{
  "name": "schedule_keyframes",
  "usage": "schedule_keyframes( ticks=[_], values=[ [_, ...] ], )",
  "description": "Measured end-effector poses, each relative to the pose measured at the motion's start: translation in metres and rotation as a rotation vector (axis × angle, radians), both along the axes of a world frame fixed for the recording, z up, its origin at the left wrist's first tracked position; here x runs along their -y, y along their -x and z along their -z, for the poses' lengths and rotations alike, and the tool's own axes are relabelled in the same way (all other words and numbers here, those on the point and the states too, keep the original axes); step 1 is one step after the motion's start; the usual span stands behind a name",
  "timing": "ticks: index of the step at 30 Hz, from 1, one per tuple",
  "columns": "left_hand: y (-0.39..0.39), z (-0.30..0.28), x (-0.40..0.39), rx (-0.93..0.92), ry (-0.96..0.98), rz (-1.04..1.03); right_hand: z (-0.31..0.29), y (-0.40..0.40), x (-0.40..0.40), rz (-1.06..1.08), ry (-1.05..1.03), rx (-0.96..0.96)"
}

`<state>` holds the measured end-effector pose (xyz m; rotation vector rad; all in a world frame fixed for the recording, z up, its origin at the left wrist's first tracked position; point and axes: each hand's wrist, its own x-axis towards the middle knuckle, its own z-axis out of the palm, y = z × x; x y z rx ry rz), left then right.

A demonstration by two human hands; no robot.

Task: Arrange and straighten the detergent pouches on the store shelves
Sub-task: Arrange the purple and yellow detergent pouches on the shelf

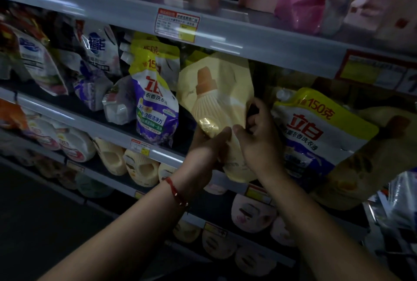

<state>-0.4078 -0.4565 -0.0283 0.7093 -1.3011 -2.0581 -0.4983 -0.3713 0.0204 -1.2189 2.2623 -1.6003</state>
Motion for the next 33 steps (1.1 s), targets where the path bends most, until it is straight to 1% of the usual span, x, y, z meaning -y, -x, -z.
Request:
schedule_keyframes(
  ticks=[3,7,11,14,17,19,21,25,27,33],
  values=[
    [0.005,-0.004,0.005,-0.066,0.125,-0.106,0.002,0.002,0.004,0.001,0.081,0.033],
    [0.006,-0.011,0.012,-0.071,0.265,-0.136,0.011,0.006,0.009,0.03,0.127,0.073],
    [0.007,-0.011,0.015,0.004,0.374,-0.19,0.021,0.006,0.015,0.062,0.154,0.114],
    [0.009,-0.005,0.022,0.078,0.507,-0.2,0.033,0.009,0.015,0.087,0.169,0.139],
    [0.013,0.011,0.029,0.188,0.625,-0.191,0.049,0.011,0.012,0.093,0.125,0.203],
    [0.015,0.023,0.032,0.263,0.667,-0.167,0.058,0.013,0.011,0.104,0.087,0.237],
    [0.017,0.024,0.03,0.274,0.7,-0.136,0.06,0.014,0.013,0.12,0.081,0.262],
    [0.019,0.023,0.03,0.304,0.719,-0.145,0.059,0.016,0.021,0.167,0.089,0.288],
    [0.017,0.026,0.029,0.345,0.731,-0.147,0.061,0.014,0.023,0.177,0.058,0.314],
    [0.006,0.038,0.019,0.433,0.787,-0.173,0.064,0.011,0.021,0.158,0.005,0.407]
  ],
)
